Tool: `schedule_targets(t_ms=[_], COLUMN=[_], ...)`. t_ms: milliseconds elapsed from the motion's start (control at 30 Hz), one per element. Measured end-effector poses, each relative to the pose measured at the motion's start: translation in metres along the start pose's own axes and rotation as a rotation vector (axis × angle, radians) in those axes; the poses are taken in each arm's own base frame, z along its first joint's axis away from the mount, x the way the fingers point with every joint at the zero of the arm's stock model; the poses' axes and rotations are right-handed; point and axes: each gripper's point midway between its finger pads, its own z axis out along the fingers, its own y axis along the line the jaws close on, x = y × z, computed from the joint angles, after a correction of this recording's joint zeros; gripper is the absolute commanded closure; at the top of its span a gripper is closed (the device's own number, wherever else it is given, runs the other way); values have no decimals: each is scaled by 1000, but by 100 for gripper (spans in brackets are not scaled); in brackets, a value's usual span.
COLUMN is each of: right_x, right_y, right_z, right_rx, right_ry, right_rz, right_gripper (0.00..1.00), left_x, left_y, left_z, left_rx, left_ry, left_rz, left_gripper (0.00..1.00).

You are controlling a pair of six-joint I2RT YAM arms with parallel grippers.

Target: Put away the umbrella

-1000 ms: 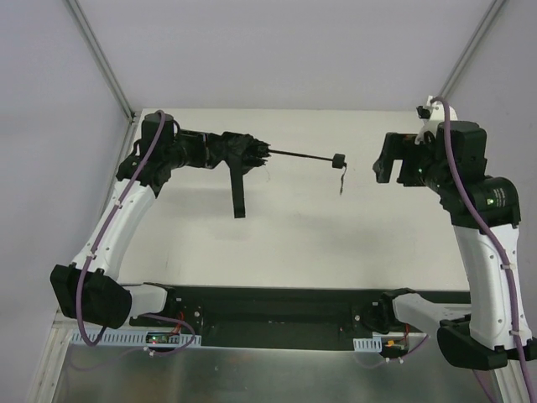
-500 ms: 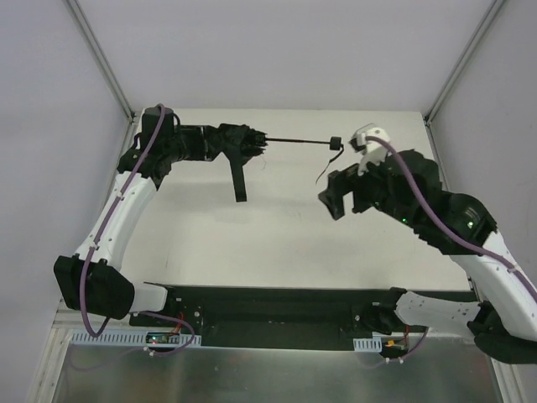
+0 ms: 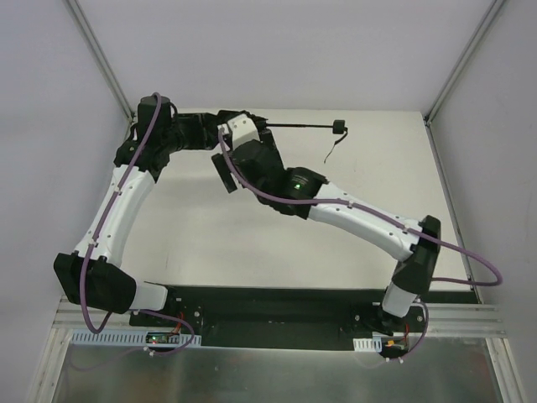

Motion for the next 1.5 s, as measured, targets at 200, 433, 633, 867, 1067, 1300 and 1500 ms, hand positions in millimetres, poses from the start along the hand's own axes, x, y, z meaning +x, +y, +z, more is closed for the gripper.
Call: schedule_targets(t_ms=[200,433,633,867,1067,1300,1500], right_x=[-27,-46,-32,-8,7,8,-28], right_y=[-13,-23,-14,-14,-20,23,49], right_z=[18,19,24,18,28,10,-57], right_rx=[272,500,554,533,470,6,-534], right_ry=[-81,-123,-83,-27,27,98,87], right_rz=[3,-34,-114,-141,-120,-16,332], right_gripper=[4,48,58,72,100,100,100], left_x=[2,4,3,3,4,6,6], left_y=[-4,-7,-7,-7,-8,-9,-9], left_z=[-2,-5,-6,-6,-9,-12,-14], left_rx=[8,11,9,9,15,23,28], left_ry=[4,15,16,16,17,19,20], left_rz=[-4,-12,-17,-20,-18,-1,34], left_gripper=[100,100,100,100,100,100,100])
